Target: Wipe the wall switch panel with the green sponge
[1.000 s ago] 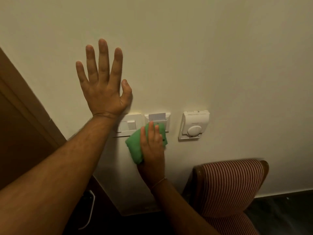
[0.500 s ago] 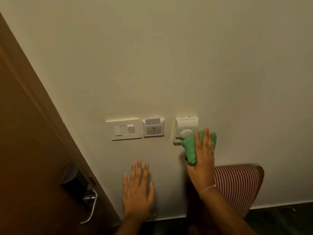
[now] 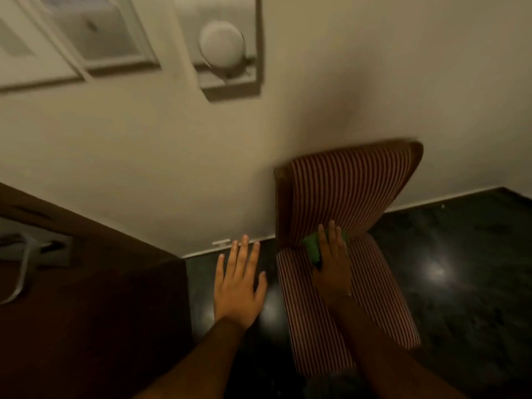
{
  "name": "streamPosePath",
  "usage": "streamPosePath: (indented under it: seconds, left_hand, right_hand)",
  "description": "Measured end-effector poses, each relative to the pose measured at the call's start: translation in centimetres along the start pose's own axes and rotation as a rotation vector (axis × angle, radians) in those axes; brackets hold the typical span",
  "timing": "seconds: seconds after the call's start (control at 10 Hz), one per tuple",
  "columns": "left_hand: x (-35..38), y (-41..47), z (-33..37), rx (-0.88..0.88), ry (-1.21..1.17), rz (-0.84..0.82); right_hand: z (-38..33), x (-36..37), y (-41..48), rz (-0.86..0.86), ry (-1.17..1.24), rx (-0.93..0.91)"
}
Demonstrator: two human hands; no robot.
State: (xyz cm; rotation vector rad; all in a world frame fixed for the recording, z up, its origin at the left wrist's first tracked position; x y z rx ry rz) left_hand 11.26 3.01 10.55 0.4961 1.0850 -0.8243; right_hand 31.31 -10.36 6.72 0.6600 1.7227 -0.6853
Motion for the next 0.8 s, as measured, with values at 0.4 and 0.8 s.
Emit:
streamPosePath:
  seconds: [0.4, 0.8]
  left_hand:
    - [14.5, -0.9, -6.8, -0.063, 0.087, -0.194]
    - [7.7, 1.0, -6.3, -0.104, 0.124, -0.152]
  right_hand:
    - [5.2, 20.3, 0.6, -0.456, -0.196, 0.004]
    - [0.4, 12.3, 0.7, -0.335, -0.215, -0.036]
Point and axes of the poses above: each hand's wrist, its own y-axis towards the middle knuckle, its own x-axis out of the palm, z = x × y, the point moved 7 cm from there along y, towards the middle knuckle, and after that the axes turned 14 degrees about -y, right-handed, at the moved point
